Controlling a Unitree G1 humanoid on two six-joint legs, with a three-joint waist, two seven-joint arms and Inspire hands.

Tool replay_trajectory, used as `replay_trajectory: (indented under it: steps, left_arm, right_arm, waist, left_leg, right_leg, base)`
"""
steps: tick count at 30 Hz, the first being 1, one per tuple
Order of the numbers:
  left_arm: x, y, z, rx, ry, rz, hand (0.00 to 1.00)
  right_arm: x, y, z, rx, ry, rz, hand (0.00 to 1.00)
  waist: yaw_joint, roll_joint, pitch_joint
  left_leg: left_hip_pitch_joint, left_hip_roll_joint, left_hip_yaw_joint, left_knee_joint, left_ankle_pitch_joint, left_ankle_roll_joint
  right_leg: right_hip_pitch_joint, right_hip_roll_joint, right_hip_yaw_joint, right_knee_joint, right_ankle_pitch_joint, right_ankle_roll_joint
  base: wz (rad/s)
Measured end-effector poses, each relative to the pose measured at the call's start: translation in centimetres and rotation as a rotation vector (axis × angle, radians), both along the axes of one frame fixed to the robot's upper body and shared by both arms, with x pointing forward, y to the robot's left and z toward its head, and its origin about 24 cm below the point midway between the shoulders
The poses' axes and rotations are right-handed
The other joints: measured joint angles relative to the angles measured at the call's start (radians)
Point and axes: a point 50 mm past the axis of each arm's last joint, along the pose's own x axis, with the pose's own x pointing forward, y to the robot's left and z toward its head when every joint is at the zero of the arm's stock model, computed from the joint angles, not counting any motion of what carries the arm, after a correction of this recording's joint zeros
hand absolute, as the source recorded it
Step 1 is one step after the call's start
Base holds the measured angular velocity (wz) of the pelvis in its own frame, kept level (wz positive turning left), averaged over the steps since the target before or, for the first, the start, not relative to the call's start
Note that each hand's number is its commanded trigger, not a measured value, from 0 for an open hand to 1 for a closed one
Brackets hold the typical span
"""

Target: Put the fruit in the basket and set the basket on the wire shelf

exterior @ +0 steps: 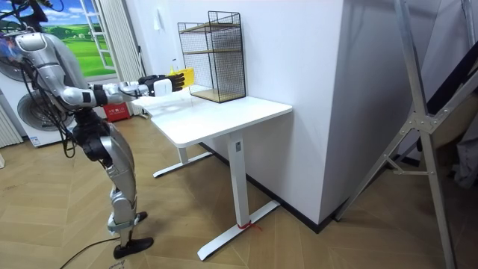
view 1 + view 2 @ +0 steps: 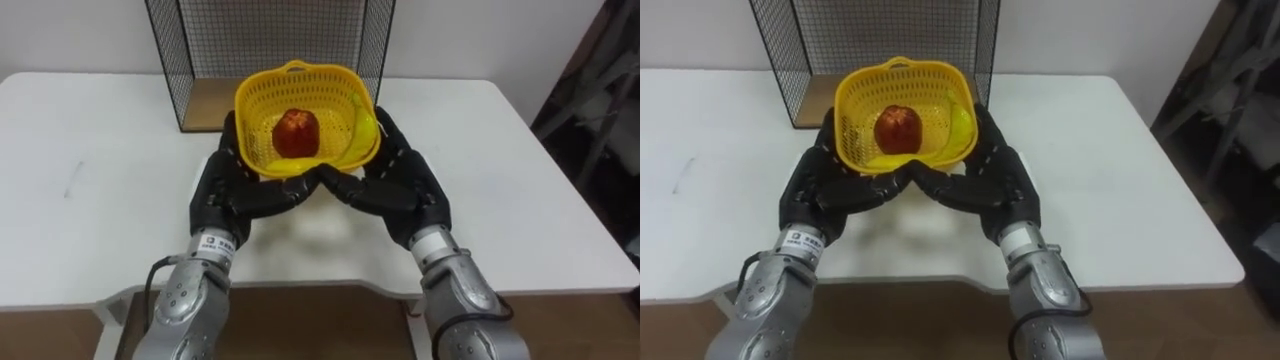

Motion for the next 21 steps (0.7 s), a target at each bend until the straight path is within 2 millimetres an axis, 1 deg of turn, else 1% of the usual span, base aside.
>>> replay_trajectory:
  steps: [1, 2, 3, 4, 5, 6, 7, 8, 9, 10, 11, 12, 13, 14, 15, 16, 18, 19, 21]
  left_arm:
    - [0.02, 0.07, 0.01, 0.0, -0.001, 0.002, 0.0]
    - [0.03, 0.26, -0.03, -0.001, 0.002, 0.01, 0.0]
    - [0.05, 0.35, 0.0, -0.001, 0.0, 0.013, 0.0]
    - [0.05, 0.26, 0.02, -0.004, 0.0, 0.01, 0.0]
    - [0.04, 0.16, -0.01, -0.006, 0.001, 0.009, 0.0]
    - [0.03, -0.01, 0.01, -0.006, 0.0, 0.005, 0.0]
    - [0.03, -0.05, 0.03, -0.007, -0.001, 0.006, 0.0]
    - [0.06, 0.06, 0.09, 0.009, -0.006, 0.006, 0.0]
    - [0.06, 0.17, 0.09, 0.015, -0.007, 0.007, 0.0]
    - [0.14, 0.19, 0.22, 0.014, -0.013, 0.008, 0.0]
    - [0.16, 0.15, 0.3, 0.011, -0.016, 0.008, 0.0]
    - [0.16, 0.11, 0.36, 0.01, -0.018, 0.007, 0.0]
    - [0.15, 0.16, 0.35, 0.012, -0.018, 0.007, 0.0]
    - [0.16, 0.15, 0.35, 0.012, -0.018, 0.007, 0.0]
    - [0.18, 0.17, 0.38, 0.011, -0.019, 0.008, 0.0]
    - [0.19, 0.19, 0.39, 0.013, -0.02, 0.008, 0.0]
    - [0.19, 0.22, 0.39, 0.017, -0.02, 0.006, 0.0]
    - [0.19, 0.21, 0.39, 0.017, -0.02, 0.005, 0.0]
    - [0.22, 0.19, 0.43, 0.012, -0.021, 0.005, 0.0]
  right_arm:
    - [-0.01, 0.06, -0.01, 0.001, 0.0, 0.002, 0.0]
    - [-0.05, 0.15, -0.04, 0.002, 0.001, 0.008, 0.0]
    - [-0.02, 0.09, -0.01, -0.001, -0.001, 0.006, 0.0]
    - [0.01, -0.05, -0.01, -0.003, -0.001, 0.002, 0.0]
    - [0.01, -0.1, -0.08, -0.003, 0.002, -0.001, 0.0]
    - [0.01, -0.17, -0.12, -0.005, 0.005, -0.003, 0.0]
    - [0.01, -0.17, -0.13, -0.004, 0.005, -0.003, 0.0]
    - [-0.01, -0.14, -0.17, -0.001, 0.008, -0.002, 0.0]
    - [-0.03, -0.16, -0.22, 0.004, 0.012, -0.002, 0.0]
    - [-0.02, -0.12, -0.15, 0.008, 0.008, 0.005, 0.0]
    - [0.01, -0.18, -0.1, 0.012, 0.004, 0.006, 0.0]
    - [0.04, -0.29, -0.07, 0.022, 0.004, 0.008, 0.0]
    - [0.03, -0.25, -0.08, 0.024, 0.004, 0.011, 0.0]
    - [0.02, -0.23, -0.07, 0.024, 0.003, 0.012, 0.0]
    - [0.04, -0.23, -0.05, 0.024, 0.002, 0.012, 0.0]
    - [0.03, -0.25, -0.06, 0.023, 0.003, 0.012, 0.0]
    - [0.01, -0.44, -0.06, 0.004, 0.001, 0.018, 0.0]
    - [0.01, -0.49, -0.05, 0.001, 0.0, 0.02, 0.0]
    - [0.1, -0.51, 0.07, -0.002, -0.005, 0.021, 0.0]
  waist:
    - [-0.003, 0.001, 0.0005]
    - [-0.003, -0.001, -0.0021]
    - [-0.01, -0.006, -0.0044]
    - [-0.017, -0.011, -0.0019]
    - [-0.02, -0.014, -0.0005]
    - [-0.026, -0.01, -0.0035]
    - [-0.025, -0.006, -0.006]
    - [-0.02, -0.002, -0.008]
    - [-0.009, -0.009, -0.0122]
    - [-0.008, -0.011, -0.023]
    - [-0.008, -0.018, -0.0223]
    - [-0.003, -0.031, -0.017]
    - [-0.003, -0.04, -0.0134]
    - [-0.005, -0.043, -0.0144]
    - [-0.008, -0.043, -0.0143]
    - [-0.009, -0.041, -0.0132]
    - [-0.009, -0.038, -0.0117]
    - [-0.007, -0.038, -0.0113]
    - [-0.01, -0.038, -0.0081]
  left_leg:
    - [-0.015, 0.002, -0.006, 0.019, 0.014, -0.004]
    - [-0.032, 0.0, -0.009, 0.04, 0.042, -0.006]
    - [-0.043, -0.015, -0.01, 0.017, 0.048, -0.01]
    - [-0.059, -0.045, -0.008, -0.05, 0.047, -0.008]
    - [-0.07, -0.063, -0.01, -0.092, 0.047, -0.008]
    - [-0.1, -0.086, -0.008, -0.177, 0.057, -0.006]
    - [-0.114, -0.094, -0.002, -0.225, 0.068, -0.002]
    - [-0.128, -0.098, 0.014, -0.318, 0.12, 0.013]
    - [-0.124, -0.107, 0.013, -0.363, 0.169, 0.016]
    - [-0.107, -0.119, 0.014, -0.393, 0.204, 0.033]
    - [-0.097, -0.125, 0.014, -0.404, 0.216, 0.039]
    - [-0.086, -0.132, 0.023, -0.412, 0.233, 0.049]
    - [-0.081, -0.137, 0.027, -0.407, 0.227, 0.056]
    - [-0.082, -0.141, 0.028, -0.403, 0.223, 0.058]
    - [-0.083, -0.149, 0.028, -0.397, 0.21, 0.063]
    - [-0.084, -0.152, 0.028, -0.387, 0.201, 0.065]
    - [-0.093, -0.166, 0.028, -0.344, 0.16, 0.073]
    - [-0.096, -0.169, 0.028, -0.333, 0.15, 0.075]
    - [-0.113, -0.185, 0.032, -0.282, 0.103, 0.086]
  right_leg:
    - [0.001, 0.002, 0.0, 0.004, -0.002, -0.005]
    - [0.006, 0.001, 0.004, 0.005, -0.003, -0.012]
    - [0.009, -0.008, 0.007, 0.001, 0.004, -0.027]
    - [0.007, -0.019, 0.007, -0.003, 0.006, -0.03]
    - [0.006, -0.025, 0.007, -0.003, 0.007, -0.027]
    - [0.003, -0.029, 0.009, -0.007, 0.009, -0.022]
    - [0.002, -0.031, 0.009, -0.01, 0.008, -0.021]
    - [0.0, -0.035, 0.008, -0.014, 0.007, -0.024]
    - [0.004, -0.038, 0.026, -0.018, 0.003, -0.018]
    - [0.008, -0.044, 0.03, -0.028, -0.001, -0.01]
    - [0.015, -0.047, 0.033, -0.035, -0.002, -0.007]
    - [0.024, -0.054, 0.039, -0.043, -0.006, 0.0]
    - [0.036, -0.059, 0.043, -0.06, -0.008, 0.004]
    - [0.038, -0.062, 0.045, -0.066, -0.009, 0.006]
    - [0.045, -0.07, 0.044, -0.074, -0.014, 0.014]
    - [0.05, -0.073, 0.044, -0.076, -0.018, 0.018]
    - [0.062, -0.089, 0.039, -0.066, -0.046, 0.029]
    - [0.063, -0.092, 0.038, -0.063, -0.053, 0.03]
    - [0.063, -0.113, 0.032, -0.029, -0.092, 0.042]
  base:
    - [-0.08]
    - [0.04]
    - [0.11]
    - [0.11]
    - [0.04]
    - [-0.07]
    - [-0.23]
    - [-0.43]
    - [-0.4]
    - [-0.24]
    - [-0.1]
    - [-0.13]
    - [-0.14]
    - [0.0]
    - [0.04]
    - [0.07]
    - [0.12]
    - [0.12]
    - [0.12]
